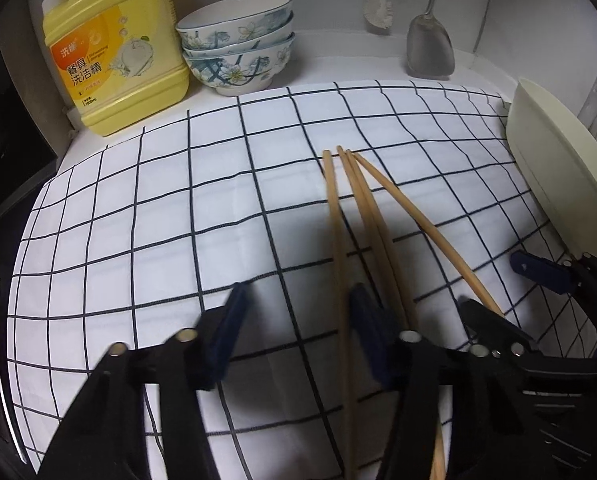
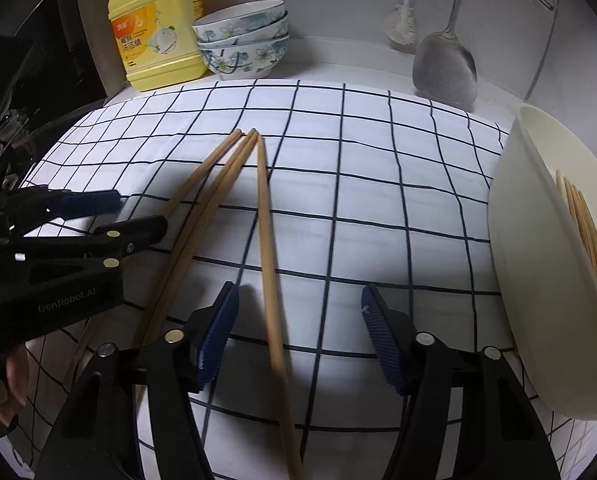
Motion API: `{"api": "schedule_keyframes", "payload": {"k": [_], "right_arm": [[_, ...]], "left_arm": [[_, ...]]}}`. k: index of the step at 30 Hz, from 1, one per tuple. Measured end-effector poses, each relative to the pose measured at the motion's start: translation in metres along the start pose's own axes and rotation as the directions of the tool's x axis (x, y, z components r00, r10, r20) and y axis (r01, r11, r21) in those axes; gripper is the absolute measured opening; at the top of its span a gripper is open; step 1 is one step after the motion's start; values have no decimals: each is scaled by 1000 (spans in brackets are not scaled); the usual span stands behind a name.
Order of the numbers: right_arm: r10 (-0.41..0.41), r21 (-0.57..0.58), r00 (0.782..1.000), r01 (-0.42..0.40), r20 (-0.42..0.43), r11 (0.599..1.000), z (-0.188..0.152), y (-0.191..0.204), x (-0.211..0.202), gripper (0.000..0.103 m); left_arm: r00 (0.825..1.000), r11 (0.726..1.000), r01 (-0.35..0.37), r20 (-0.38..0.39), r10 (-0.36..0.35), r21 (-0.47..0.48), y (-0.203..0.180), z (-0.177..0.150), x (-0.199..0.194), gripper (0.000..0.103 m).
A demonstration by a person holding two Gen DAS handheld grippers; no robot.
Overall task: Organize utensils
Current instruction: 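Close the left tool on one chopstick while the right tool grasps another, then lift both held chopsticks and carry them over the basin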
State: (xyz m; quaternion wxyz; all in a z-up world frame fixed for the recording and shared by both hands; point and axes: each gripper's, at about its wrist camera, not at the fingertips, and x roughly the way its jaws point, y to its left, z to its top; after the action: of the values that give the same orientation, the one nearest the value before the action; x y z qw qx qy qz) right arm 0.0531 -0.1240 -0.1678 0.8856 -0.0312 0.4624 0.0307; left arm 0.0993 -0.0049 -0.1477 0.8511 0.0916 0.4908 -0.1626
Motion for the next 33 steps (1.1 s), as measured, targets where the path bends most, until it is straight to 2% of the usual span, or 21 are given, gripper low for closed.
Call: {"api": "schedule_keyframes", "payload": {"k": [1,2,3,4,5,6,7,9,13,22,28,33], "right_arm": [[2,-7,1000,-2,-3,1000,1,2,0,54],[10,-20,1000,-10,-7,1000,2,4,0,51],[14,-29,1000,-15,-8,999,3,7,0,44],[18,-38,1000,-18,-7,999,4,8,0,33],[18,-49,1000,-18,-5,999,5,12,0,27],[16,-58,1000,-17,-5,998,5,15,0,13],[-3,-70,1000,3,-5,998,6,19,0,7],[-10,-66,1000,9,-6,998,7,20,1,6],[15,11,1000,-15,-16,1000,5,12,-3,6],[32,150,999,-32,1,988,-10,4,-41,6],[7,197,998,-19,61,980,-7,-4,-89,6],[-26,242,993,-3,117,970,-6,-25,-130,6]], "left_arm": [[1000,1000,4,-1,-4,7,-2,-1,-1,35],[1000,1000,12,-3,-12,17,-5,-1,-3,25],[1000,1000,17,-3,-17,27,-8,-2,-4,18],[1000,999,19,-2,-19,35,-10,-3,-5,15],[1000,999,23,-2,-23,40,-10,-4,-5,10],[1000,999,31,-2,-31,44,-10,-4,-5,8],[999,998,39,-1,-39,45,-10,-4,-5,8],[998,997,70,6,-70,39,-4,-5,-6,7],[994,994,109,-14,-109,24,4,-7,-8,7],[991,991,134,-19,-134,24,15,-21,-40,7],[981,980,185,41,-189,79,4,-18,-86,7],[961,960,249,93,-262,132,-22,2,-118,7]]}}
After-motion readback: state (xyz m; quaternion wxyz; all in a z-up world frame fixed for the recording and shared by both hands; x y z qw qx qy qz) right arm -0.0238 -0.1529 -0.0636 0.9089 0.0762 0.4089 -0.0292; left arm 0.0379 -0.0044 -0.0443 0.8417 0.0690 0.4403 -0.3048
